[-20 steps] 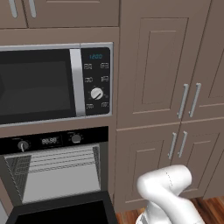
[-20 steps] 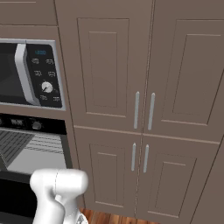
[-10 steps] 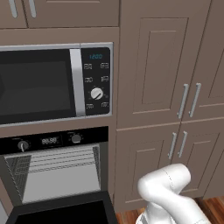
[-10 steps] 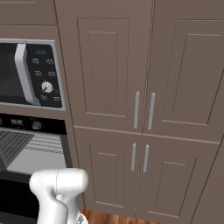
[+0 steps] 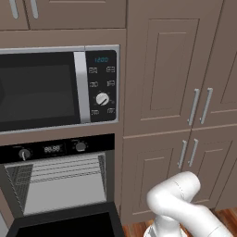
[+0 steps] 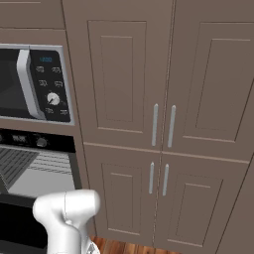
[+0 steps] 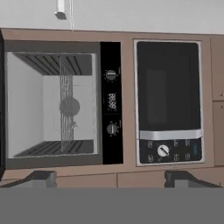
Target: Take the fish from the oven and place it on the plate on the counter.
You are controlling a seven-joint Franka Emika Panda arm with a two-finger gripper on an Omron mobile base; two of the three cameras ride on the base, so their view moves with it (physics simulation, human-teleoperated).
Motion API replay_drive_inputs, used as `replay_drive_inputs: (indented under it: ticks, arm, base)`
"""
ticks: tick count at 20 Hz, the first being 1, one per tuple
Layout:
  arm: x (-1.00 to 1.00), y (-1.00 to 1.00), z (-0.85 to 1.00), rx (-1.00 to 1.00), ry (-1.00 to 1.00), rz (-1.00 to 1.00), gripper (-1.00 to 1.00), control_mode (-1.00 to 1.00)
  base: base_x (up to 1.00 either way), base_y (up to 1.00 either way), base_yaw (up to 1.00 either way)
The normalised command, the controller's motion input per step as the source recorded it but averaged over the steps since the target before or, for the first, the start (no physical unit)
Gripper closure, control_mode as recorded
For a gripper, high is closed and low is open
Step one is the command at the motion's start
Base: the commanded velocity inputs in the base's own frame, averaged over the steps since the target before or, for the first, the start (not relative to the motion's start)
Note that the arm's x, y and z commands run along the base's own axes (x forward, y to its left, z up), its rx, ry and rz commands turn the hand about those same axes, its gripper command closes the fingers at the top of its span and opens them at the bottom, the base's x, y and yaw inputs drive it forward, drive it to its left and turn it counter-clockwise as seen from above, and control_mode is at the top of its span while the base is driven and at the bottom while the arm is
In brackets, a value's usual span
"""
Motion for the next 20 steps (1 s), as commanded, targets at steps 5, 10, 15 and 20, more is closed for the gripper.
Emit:
replay_drive_inputs:
  ticks: [5, 10, 15, 20]
  arm:
    - [0.58, -0.06, 0.38, 0.0, 0.01, -0.17, -1.0, -1.0]
    - [0.44, 0.0, 0.3, 0.0, 0.02, -0.09, -1.0, -1.0]
    - [0.31, 0.0, 0.4, 0.0, 0.03, 0.0, -1.0, -1.0]
    - [0.49, 0.0, 0.4, 0.0, 0.07, 0.0, -1.0, -1.0]
  base:
    - [0.0, 0.0, 0.0]
    - [0.0, 0.0, 0.0]
    - [0.0, 0.0, 0.0]
    - [0.0, 0.0, 0.0]
